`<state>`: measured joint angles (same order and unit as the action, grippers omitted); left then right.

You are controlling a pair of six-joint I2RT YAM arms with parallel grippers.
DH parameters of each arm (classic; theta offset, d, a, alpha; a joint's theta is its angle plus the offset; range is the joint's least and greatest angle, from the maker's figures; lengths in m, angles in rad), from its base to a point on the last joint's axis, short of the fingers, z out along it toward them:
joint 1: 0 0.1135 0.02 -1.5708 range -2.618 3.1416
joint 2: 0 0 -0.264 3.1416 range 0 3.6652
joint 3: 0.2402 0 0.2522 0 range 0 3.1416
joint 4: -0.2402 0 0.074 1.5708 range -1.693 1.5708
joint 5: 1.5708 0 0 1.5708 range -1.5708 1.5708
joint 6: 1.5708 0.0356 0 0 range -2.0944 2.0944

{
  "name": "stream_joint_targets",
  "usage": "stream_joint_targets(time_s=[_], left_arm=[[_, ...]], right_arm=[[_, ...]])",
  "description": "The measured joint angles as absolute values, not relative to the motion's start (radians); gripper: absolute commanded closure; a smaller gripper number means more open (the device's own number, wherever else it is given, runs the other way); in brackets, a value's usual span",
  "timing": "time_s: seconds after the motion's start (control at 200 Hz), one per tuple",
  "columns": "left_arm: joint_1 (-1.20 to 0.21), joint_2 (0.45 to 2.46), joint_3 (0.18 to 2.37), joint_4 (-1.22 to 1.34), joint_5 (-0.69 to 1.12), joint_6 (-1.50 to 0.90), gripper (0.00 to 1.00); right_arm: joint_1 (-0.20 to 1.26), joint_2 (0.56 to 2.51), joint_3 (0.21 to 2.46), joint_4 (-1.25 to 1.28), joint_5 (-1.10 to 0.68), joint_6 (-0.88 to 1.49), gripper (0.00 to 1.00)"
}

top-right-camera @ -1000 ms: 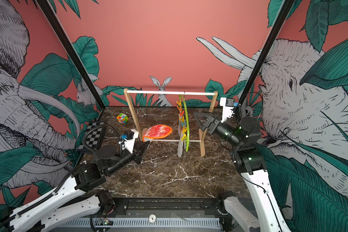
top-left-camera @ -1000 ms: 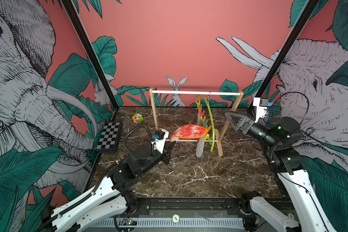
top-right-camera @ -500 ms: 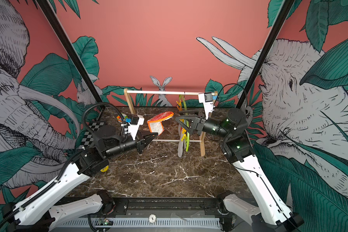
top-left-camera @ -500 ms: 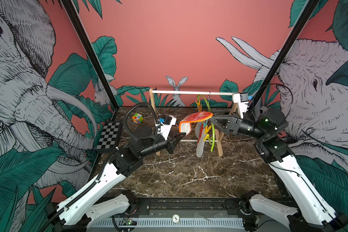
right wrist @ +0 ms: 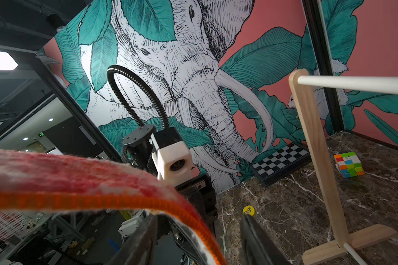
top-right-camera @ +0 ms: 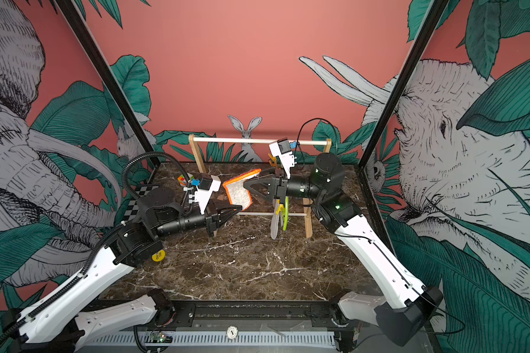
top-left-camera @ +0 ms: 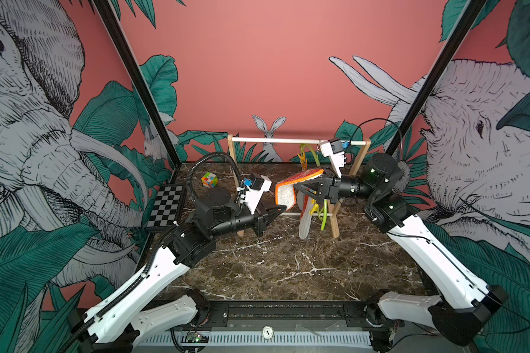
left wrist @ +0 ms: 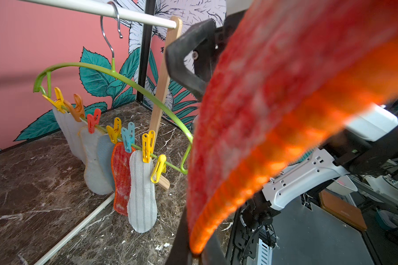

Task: Take the shoe insoles off the hanger
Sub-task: Place the insole at the center of the board.

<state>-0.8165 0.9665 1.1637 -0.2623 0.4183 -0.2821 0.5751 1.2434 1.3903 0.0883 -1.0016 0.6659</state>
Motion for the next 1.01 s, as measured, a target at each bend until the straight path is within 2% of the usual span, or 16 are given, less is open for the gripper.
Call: stream_joint_targets(time_s=[0.24, 0.5, 0.535, 0.565, 0.57, 0.595, 0.625, 0.655, 0.7, 0.785, 1.005], left_arm=[[-0.817, 0.981, 1.164, -0.273, 0.443, -0.289, 1.0], [-0.817, 0.987, 1.164, -0.279, 0.448, -0.291, 1.0], [-0.817, 0.986, 1.164, -0.279, 0.448, -0.291, 0.85], [-0.817, 0.986, 1.164, -0.279, 0.447, -0.289, 0.64], [-0.817, 0.985, 1.164, -0.279, 0.445, -0.286, 0.56], [-0.817, 0.984, 1.164, -0.28, 0.442, -0.289, 0.4], [-0.817, 0.982, 1.164, -0.285, 0.429, -0.289, 0.29], [-0.817, 0.979, 1.164, -0.289, 0.417, -0.289, 0.22], [-0.817, 0.973, 1.163, -0.295, 0.388, -0.288, 0.18], [-0.817, 0.949, 1.151, -0.308, 0.308, -0.283, 0.15], [-0.817, 0.788, 0.987, -0.301, 0.065, -0.256, 0.14]], right_arm=[[0.609, 1.267, 1.431, 0.103, -1.018, 0.664, 0.63], [0.614, 1.267, 1.439, 0.114, -1.023, 0.668, 0.93], [0.614, 1.267, 1.439, 0.114, -1.021, 0.669, 0.97], [0.614, 1.267, 1.439, 0.112, -1.016, 0.669, 0.99], [0.614, 1.267, 1.439, 0.113, -1.016, 0.668, 1.0], [0.614, 1.267, 1.439, 0.112, -1.013, 0.67, 1.0], [0.614, 1.267, 1.439, 0.111, -1.007, 0.671, 1.0], [0.614, 1.266, 1.439, 0.11, -1.003, 0.669, 1.0], [0.614, 1.264, 1.439, 0.103, -0.998, 0.668, 1.0], [0.614, 1.254, 1.438, 0.075, -0.977, 0.659, 1.0], [0.614, 1.142, 1.366, -0.072, -0.924, 0.588, 1.0]])
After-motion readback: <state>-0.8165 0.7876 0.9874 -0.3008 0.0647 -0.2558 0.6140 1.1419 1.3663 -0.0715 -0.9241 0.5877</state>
